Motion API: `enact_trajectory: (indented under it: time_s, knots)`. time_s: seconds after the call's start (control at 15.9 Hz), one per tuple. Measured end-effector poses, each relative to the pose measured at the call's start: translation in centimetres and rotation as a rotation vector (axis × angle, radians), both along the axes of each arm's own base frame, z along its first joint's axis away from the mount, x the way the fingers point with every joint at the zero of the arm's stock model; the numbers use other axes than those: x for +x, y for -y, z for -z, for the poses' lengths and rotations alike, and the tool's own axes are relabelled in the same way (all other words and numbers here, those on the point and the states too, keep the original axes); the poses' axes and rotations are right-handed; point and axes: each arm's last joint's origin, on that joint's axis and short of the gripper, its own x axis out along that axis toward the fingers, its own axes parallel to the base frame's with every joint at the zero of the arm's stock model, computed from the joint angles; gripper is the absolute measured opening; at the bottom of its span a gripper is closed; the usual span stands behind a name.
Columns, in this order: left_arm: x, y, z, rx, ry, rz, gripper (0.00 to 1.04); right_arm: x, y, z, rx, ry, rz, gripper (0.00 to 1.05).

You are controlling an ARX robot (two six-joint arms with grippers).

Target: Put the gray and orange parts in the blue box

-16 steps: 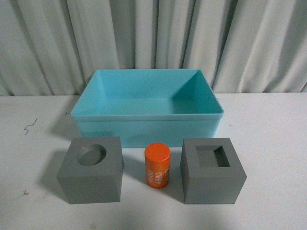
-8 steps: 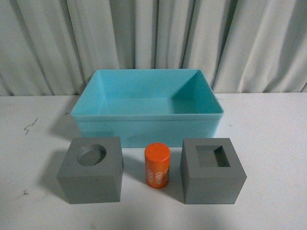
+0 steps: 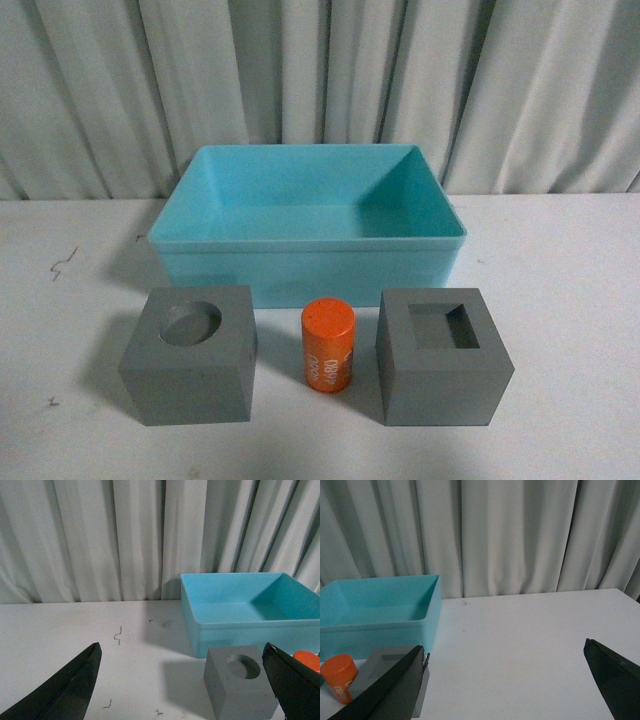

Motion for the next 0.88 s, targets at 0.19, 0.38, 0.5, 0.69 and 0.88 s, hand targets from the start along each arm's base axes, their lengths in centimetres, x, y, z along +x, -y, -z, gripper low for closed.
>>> enact_trajectory:
  time_s: [0.19, 0.38, 0.5, 0.69, 0.88]
  knots:
    - [0.0, 0.0, 0.0, 0.0, 0.0, 0.0, 0.98, 0.0, 0.0, 0.0, 0.0, 0.0, 0.0, 0.98]
    - [0.0, 0.0, 0.0, 0.0, 0.0, 0.0, 0.98, 0.0, 0.0, 0.0, 0.0, 0.0, 0.0, 0.98]
    - [0.0, 0.0, 0.0, 0.0, 0.0, 0.0, 0.98, 0.0, 0.0, 0.0, 0.0, 0.0, 0.0, 0.98]
    - [0.0, 0.0, 0.0, 0.0, 0.0, 0.0, 0.98, 0.0, 0.0, 0.0, 0.0, 0.0, 0.0, 0.98]
    - [0.0, 0.0, 0.0, 0.0, 0.0, 0.0, 0.98, 0.08, 0.18, 0.15, 0.024, -0.194, 0.109, 0.98]
